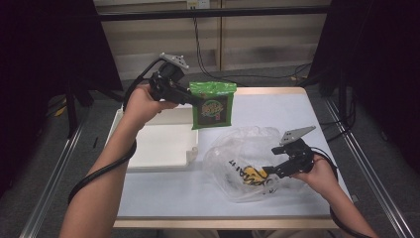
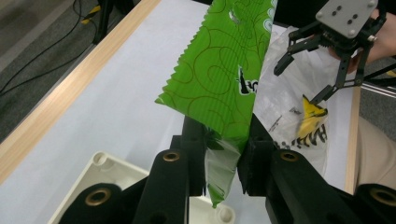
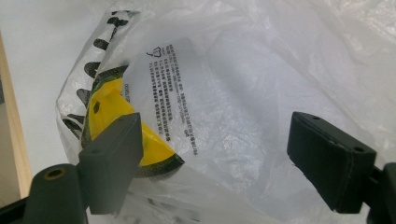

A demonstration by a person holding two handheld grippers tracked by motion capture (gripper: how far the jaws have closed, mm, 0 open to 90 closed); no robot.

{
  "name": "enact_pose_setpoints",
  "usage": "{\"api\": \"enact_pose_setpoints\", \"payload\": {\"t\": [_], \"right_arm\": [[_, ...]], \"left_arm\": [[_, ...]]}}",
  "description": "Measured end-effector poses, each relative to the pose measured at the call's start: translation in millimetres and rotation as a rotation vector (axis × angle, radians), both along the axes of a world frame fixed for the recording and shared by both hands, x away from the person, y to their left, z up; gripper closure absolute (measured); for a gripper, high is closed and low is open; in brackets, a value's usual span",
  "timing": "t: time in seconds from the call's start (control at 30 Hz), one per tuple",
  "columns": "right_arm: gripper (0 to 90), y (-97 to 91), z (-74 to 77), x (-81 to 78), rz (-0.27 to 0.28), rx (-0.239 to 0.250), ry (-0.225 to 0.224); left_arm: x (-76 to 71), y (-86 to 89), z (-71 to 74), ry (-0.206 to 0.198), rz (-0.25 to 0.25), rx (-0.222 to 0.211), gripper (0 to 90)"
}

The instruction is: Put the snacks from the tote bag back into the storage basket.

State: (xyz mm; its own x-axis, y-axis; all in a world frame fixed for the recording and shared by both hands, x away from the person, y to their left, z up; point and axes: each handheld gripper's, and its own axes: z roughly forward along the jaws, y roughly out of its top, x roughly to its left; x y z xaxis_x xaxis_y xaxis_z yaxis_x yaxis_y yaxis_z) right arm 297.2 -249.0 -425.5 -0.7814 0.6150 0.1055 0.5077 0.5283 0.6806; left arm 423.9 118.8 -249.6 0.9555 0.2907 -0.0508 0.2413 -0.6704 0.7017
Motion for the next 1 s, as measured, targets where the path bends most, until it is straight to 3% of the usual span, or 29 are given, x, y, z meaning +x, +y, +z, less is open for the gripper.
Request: {"api": "enact_pose_setpoints", "payload": {"t": [0.2,0.33,0.37,0.5,0.53,0.57,0.73,0.83,0.87,1.0], "right_arm": [[17.8,0.1,1.8,-1.7,0.005,0.003,-0.005],[17.7,-0.7,3.8,-2.6,0.003,-0.004,-0.002],[17.6,-1.4,4.1,-2.2,0.007,0.003,-0.003],[17.6,-2.8,4.9,-1.2,0.0,0.014,-0.002],[17.7,-2.5,5.2,-1.3,-0.002,0.008,-0.007],[17.6,-1.9,5.3,-1.3,0.0,0.009,-0.006],[17.6,1.3,6.7,-1.3,0.016,0.003,-0.002],[17.5,2.5,6.1,-1.0,0.014,0.002,-0.007],[17.5,2.9,5.6,-0.7,0.014,0.002,-0.003],[17.5,3.2,5.0,0.3,0.018,-0.002,0.0]], "left_arm": [[4.9,18.8,-1.9,0.013,0.031,-0.015,75.3],[8.0,30.3,-2.8,0.002,0.039,0.002,75.2],[9.5,33.7,-2.4,-0.003,0.032,0.013,75.2],[12.6,43.5,-4.7,-0.003,0.037,-0.01,75.3],[14.4,46.6,-4.9,-0.014,0.025,0.008,75.3],[14.5,48.7,-7.4,-0.011,0.046,-0.012,75.3],[21.9,62.6,-18.3,-0.012,0.042,0.015,75.2],[27.6,71.9,-25.9,-0.003,0.055,0.008,75.2],[28.0,73.5,-28.9,0.014,0.078,-0.015,75.2],[34.2,81.3,-36.2,0.027,0.091,-0.007,75.2]]}}
